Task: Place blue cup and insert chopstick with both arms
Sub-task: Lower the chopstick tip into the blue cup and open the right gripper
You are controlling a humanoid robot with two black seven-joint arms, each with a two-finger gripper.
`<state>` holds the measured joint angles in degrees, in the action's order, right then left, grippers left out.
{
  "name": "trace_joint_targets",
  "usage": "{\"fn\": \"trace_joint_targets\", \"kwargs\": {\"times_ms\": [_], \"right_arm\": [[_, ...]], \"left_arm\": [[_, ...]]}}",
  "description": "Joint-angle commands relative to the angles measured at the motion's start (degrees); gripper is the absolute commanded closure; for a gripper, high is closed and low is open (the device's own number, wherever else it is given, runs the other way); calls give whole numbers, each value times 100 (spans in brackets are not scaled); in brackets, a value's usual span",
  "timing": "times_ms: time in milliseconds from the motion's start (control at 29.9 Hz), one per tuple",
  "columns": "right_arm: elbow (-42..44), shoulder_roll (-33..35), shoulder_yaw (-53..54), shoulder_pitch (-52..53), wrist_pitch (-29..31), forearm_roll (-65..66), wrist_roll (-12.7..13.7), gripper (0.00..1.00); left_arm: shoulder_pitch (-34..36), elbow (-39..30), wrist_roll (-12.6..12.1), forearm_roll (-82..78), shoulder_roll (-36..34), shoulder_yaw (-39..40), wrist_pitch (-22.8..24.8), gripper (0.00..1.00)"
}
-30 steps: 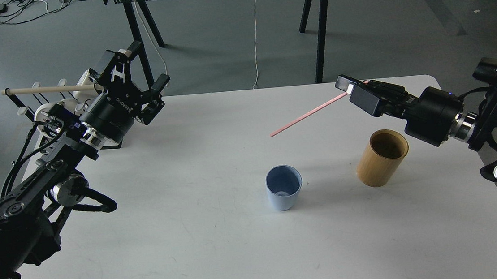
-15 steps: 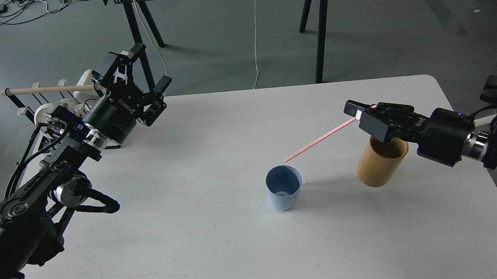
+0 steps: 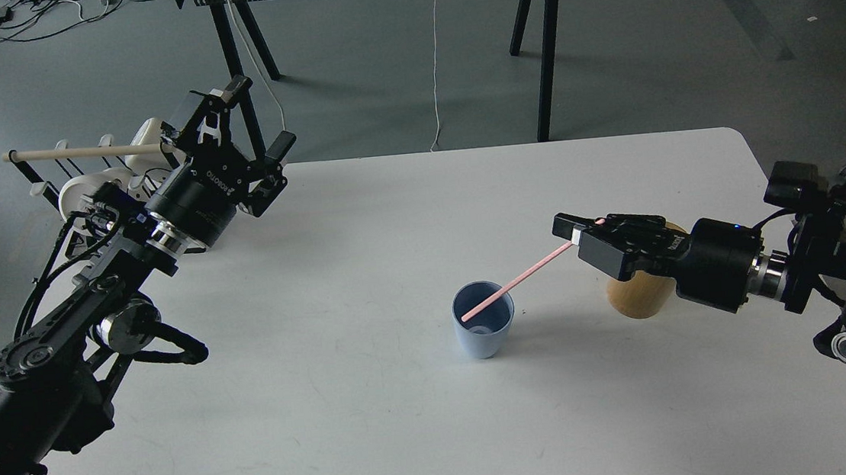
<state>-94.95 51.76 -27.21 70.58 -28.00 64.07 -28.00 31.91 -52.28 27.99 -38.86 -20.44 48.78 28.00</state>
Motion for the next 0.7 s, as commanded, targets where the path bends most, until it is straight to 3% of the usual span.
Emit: {"fn": "trace_joint_targets", "kwargs": {"times_ms": [0, 401, 669], "right_arm": [[55, -34, -3, -26, 0, 0, 0, 98], [398, -324, -3, -158, 0, 0, 0, 90], [433, -350, 6, -132, 0, -9, 0, 76]], "left_arm": [[-1, 7, 1, 2, -4, 9, 0, 2], [-1, 7, 1, 2, 5, 9, 0, 2], [-9, 7, 1, 2, 5, 9, 0, 2]]}}
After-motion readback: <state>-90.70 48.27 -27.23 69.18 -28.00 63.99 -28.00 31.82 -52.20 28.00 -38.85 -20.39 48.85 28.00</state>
